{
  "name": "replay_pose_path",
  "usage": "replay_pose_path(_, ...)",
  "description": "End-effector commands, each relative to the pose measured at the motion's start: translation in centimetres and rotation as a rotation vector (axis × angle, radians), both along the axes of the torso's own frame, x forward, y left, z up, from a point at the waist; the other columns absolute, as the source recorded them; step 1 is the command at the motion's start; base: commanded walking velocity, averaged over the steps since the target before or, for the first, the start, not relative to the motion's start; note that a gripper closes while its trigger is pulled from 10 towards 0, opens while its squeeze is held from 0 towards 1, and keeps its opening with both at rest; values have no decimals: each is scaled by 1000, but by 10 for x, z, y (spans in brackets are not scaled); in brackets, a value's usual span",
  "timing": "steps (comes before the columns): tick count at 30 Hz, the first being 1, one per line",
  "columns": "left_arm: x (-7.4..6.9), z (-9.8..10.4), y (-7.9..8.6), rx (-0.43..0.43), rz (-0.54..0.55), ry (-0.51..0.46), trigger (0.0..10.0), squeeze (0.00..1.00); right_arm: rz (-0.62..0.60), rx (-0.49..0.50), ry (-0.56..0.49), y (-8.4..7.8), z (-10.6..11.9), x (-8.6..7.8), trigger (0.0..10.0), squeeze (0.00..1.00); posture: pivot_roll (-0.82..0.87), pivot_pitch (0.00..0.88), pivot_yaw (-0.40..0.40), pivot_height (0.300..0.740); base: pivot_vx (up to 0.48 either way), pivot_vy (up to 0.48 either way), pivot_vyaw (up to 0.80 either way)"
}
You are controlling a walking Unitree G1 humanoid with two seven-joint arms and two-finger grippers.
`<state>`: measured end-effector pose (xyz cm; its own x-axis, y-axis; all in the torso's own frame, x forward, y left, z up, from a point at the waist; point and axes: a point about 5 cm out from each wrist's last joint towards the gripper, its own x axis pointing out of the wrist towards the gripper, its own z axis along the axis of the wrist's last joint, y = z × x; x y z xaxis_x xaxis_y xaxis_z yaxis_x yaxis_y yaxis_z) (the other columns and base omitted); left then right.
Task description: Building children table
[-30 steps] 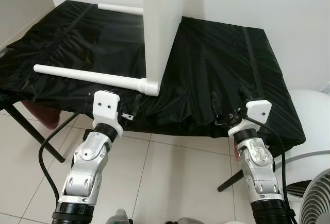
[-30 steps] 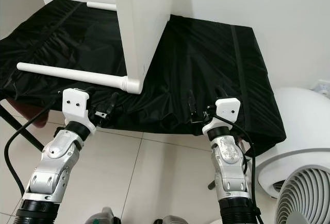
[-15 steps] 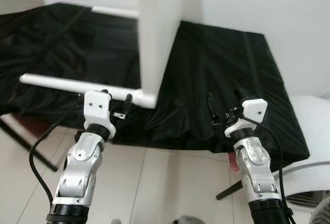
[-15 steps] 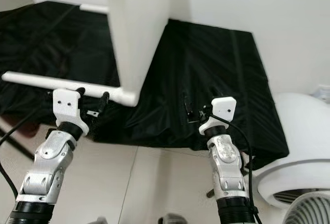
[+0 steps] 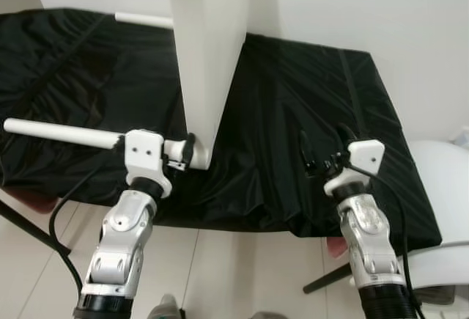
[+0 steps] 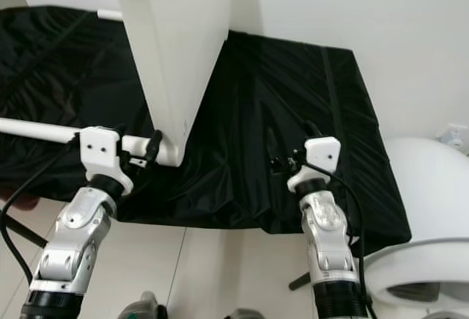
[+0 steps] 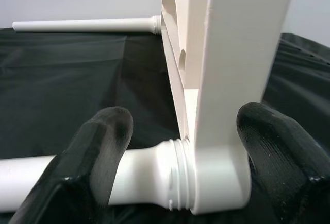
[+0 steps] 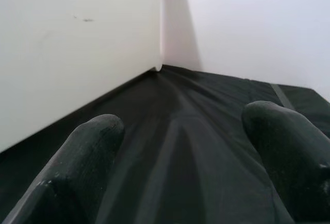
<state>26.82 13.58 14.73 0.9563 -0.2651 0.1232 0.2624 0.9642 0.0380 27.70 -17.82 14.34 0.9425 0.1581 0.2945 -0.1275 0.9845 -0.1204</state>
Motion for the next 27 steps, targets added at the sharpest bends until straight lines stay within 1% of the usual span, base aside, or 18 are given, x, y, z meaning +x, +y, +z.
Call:
replay_pose_path(1, -2, 1, 0, 1, 4, 3, 10000, 0, 4, 1, 13, -1, -2, -1, 10000, 0, -9, 41, -58, 740, 0, 0, 0)
replay_pose_path(6, -5, 2, 0, 10, -12, -2, 10000, 0, 10, 1, 18, 0, -2, -2, 10000, 0, -11, 49, -58, 740, 0, 0, 0)
replay_pose_path(8, -8, 6, -6, 33, -69, -21, 10000, 0, 13, 2, 21, 1, -3, -3, 10000, 0, -10, 53, -56, 740, 0, 0, 0)
replay_pose_path(11, -12, 14, -18, 65, -182, -67, 10000, 0, 20, 5, 26, 2, -4, -4, 10000, 0, -7, 57, -51, 740, 0, 0, 0)
replay_pose_path(15, -10, 18, -21, 90, -205, -92, 10000, 0, 20, 11, 27, 3, -4, -4, 10000, 0, -6, 60, -50, 740, 0, 0, 0)
replay_pose_path(16, -6, 21, -23, 121, -220, -109, 10000, 0, 21, 14, 28, 4, -4, -4, 10000, 0, -6, 63, -47, 740, 0, 0, 0)
replay_pose_path(20, 2, 26, -24, 132, -225, -127, 10000, 0, 22, 15, 30, 5, -5, -5, 10000, 0, -8, 67, -42, 740, 0, 0, 0)
replay_pose_path(22, 10, 32, -22, 143, -205, -146, 10000, 0, 20, 17, 30, 6, -5, -5, 10000, 0, -14, 68, -38, 740, 0, 0, 0)
replay_pose_path(24, 16, 36, -19, 143, -181, -153, 10000, 0, 17, 19, 30, 6, -5, -5, 10000, 0, -17, 67, -37, 740, 0, 0, 0)
replay_pose_path(25, 16, 36, -19, 143, -181, -153, 10000, 0, 17, 19, 30, 6, -5, -5, 10000, 0, -17, 67, -37, 740, 0, 0, 0)
replay_pose_path(27, 23, 40, -15, 149, -153, -153, 10000, 0, 12, 22, 29, 6, -5, -6, 10000, 0, -22, 66, -34, 740, 0, 0, 0)
